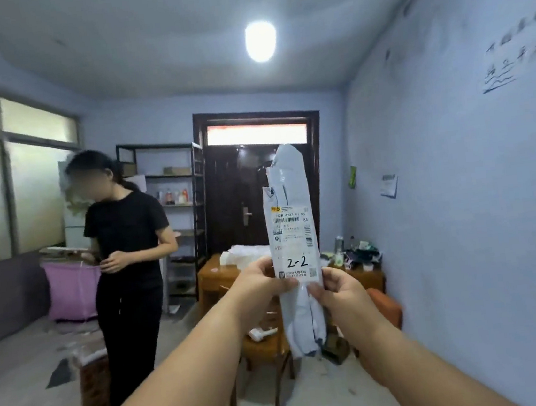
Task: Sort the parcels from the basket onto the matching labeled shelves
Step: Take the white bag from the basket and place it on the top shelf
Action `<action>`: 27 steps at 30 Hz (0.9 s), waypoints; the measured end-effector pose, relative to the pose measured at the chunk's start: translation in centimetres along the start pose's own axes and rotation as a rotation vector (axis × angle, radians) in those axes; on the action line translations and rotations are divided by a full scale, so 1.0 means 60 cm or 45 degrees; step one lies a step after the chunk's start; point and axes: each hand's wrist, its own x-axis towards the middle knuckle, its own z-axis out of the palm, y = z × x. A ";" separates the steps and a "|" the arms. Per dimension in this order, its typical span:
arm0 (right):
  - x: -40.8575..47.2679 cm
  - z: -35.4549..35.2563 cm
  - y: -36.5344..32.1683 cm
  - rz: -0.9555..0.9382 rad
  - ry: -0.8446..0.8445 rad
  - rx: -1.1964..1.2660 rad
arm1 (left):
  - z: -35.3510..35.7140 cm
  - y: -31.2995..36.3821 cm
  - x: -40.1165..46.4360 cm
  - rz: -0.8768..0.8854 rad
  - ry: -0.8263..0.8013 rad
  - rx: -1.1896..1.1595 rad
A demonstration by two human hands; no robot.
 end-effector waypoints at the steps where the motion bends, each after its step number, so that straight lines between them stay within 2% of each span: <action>1: 0.015 -0.001 -0.024 0.000 0.018 0.008 | 0.005 0.025 0.003 0.022 0.000 0.070; 7: 0.038 -0.002 -0.112 -0.028 0.049 -0.071 | 0.021 0.098 0.003 0.089 0.122 0.156; 20: 0.005 -0.040 -0.102 0.051 0.168 -0.097 | 0.058 0.090 -0.007 0.045 0.051 0.118; 27: -0.081 -0.137 -0.146 0.017 0.419 -0.261 | 0.186 0.054 0.011 0.060 -0.241 -0.206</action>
